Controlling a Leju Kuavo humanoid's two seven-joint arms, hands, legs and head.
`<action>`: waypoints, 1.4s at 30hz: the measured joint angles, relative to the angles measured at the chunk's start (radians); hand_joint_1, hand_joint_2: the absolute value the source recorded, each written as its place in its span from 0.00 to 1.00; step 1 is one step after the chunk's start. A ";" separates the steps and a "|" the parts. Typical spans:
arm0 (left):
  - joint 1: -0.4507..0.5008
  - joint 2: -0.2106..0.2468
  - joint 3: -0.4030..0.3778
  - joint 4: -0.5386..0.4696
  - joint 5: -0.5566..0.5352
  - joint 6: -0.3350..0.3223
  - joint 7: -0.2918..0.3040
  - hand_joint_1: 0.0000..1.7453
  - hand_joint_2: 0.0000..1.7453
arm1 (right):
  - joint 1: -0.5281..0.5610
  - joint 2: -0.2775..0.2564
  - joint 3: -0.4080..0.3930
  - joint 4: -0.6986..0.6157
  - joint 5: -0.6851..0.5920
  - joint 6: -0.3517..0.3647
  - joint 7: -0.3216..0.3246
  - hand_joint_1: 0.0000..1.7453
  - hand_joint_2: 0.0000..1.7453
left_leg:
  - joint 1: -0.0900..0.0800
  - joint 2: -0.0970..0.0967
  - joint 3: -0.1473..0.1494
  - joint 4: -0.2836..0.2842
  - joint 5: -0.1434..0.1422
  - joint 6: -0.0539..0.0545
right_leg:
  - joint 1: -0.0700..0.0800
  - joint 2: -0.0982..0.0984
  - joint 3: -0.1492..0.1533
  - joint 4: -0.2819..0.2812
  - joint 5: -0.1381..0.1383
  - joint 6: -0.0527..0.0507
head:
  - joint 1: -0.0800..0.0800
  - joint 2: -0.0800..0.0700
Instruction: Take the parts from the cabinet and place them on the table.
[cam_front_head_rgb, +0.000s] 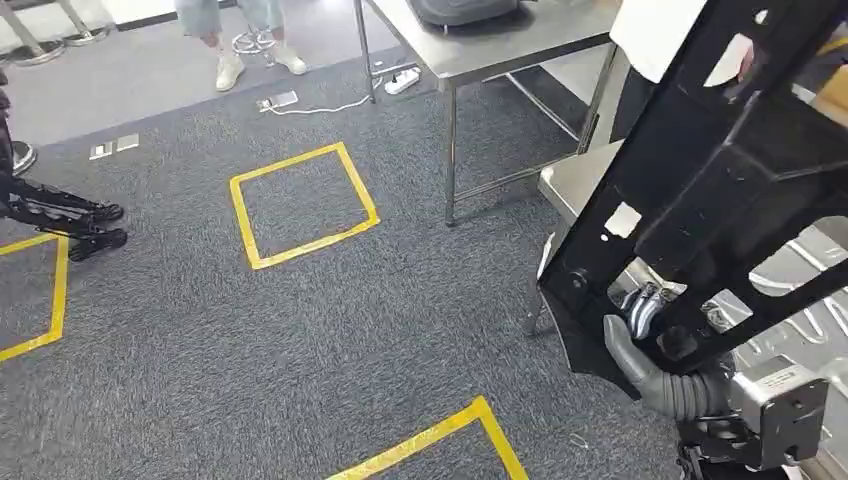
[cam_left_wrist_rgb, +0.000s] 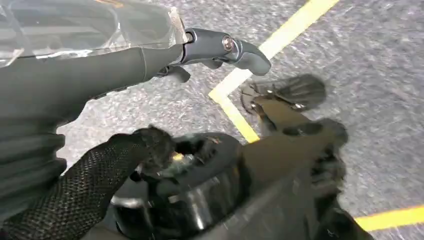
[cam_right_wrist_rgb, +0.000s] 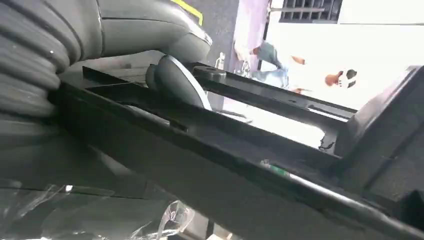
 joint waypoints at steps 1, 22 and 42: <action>-0.001 0.000 0.000 0.000 0.002 0.000 0.002 0.00 1.00 | 0.000 0.000 0.000 0.000 0.000 0.000 0.000 1.00 1.00 | -0.005 0.000 -0.001 0.000 0.000 0.001 | -0.003 0.008 -0.002 -0.002 0.004 0.005 | 0.001 0.000; 0.004 -0.005 0.000 0.000 0.008 0.006 -0.001 0.00 1.00 | -0.018 -0.006 0.005 0.001 -0.011 0.009 -0.005 1.00 1.00 | 0.026 0.065 -0.093 0.197 -0.114 -0.058 | -0.006 -0.110 0.040 -0.042 0.001 -0.001 | 0.002 0.000; 0.007 -0.006 0.000 0.000 0.013 0.006 -0.004 0.00 1.00 | -0.023 -0.007 0.005 0.007 -0.022 0.021 -0.018 1.00 1.00 | 0.013 0.099 -0.009 -0.019 0.020 -0.007 | -0.004 -0.113 -0.102 0.264 -0.122 0.042 | 0.010 0.000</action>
